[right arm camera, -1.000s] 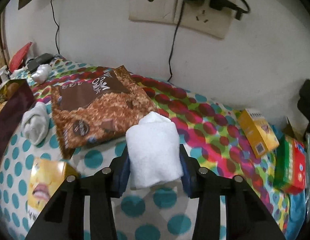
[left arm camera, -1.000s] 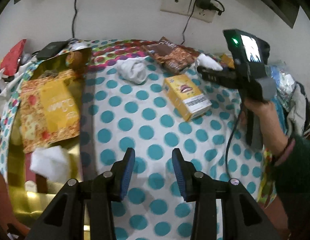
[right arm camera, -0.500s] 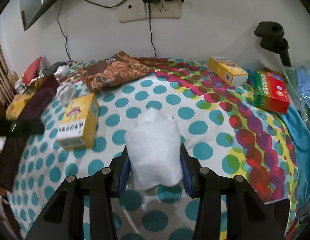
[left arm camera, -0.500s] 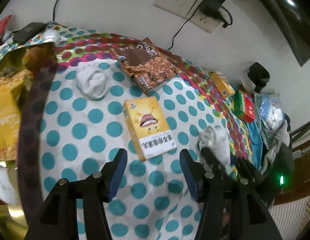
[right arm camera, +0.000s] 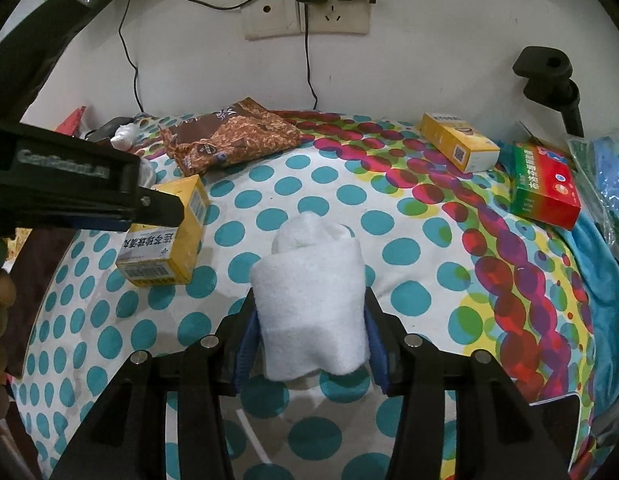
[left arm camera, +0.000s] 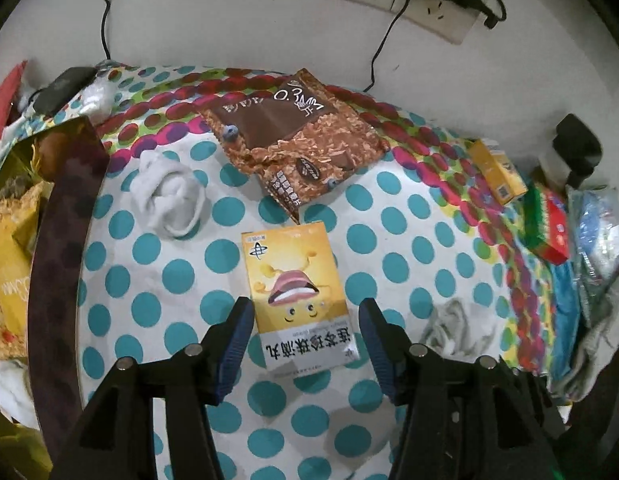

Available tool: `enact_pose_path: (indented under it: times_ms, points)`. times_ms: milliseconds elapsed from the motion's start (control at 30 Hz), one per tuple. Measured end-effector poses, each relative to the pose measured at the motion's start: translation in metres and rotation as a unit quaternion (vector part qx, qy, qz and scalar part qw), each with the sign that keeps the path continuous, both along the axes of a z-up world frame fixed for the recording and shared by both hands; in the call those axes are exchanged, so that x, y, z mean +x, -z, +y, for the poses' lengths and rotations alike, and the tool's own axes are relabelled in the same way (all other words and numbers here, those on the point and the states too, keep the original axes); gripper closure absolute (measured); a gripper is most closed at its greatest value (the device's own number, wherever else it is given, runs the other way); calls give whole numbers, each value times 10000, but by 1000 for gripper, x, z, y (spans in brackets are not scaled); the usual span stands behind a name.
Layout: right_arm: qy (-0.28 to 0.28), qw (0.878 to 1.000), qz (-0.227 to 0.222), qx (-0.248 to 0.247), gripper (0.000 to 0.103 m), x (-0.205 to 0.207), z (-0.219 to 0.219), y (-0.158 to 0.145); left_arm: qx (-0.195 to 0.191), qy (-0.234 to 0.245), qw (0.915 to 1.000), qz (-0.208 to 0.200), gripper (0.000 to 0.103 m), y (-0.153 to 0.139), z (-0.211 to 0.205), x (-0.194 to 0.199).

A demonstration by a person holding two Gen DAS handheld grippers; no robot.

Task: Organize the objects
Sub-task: 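Grasp the yellow cartoon-face medicine box with the left tool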

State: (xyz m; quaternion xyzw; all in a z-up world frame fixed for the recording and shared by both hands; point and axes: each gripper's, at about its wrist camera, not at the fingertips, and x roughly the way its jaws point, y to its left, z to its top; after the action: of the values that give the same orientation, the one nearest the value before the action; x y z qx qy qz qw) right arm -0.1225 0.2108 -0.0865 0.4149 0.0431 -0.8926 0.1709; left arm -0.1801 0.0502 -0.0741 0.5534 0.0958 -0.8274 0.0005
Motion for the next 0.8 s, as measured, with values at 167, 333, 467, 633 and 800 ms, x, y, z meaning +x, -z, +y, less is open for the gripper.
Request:
enact_pose_path:
  times_ms: [167, 333, 467, 633, 800]
  points:
    - [-20, 10000, -16, -31, 54, 0, -1, 1, -197, -47, 9997, -153, 46, 12, 3, -7]
    - [15, 10000, -46, -60, 54, -1, -1, 2, -279, -26, 9994, -178, 46, 18, 6, -9]
    - [-5, 10000, -46, -43, 51, -1, -1, 2, -192, 43, 9998, -63, 46, 20, 4, -4]
    - [7, 10000, -53, -49, 50, -1, -2, 2, -29, 113, 9999, 49, 46, 22, 1, -2]
    - [-11, 10000, -50, -21, 48, -2, -3, 3, -252, 301, 9989, 238, 48, 21, 5, 1]
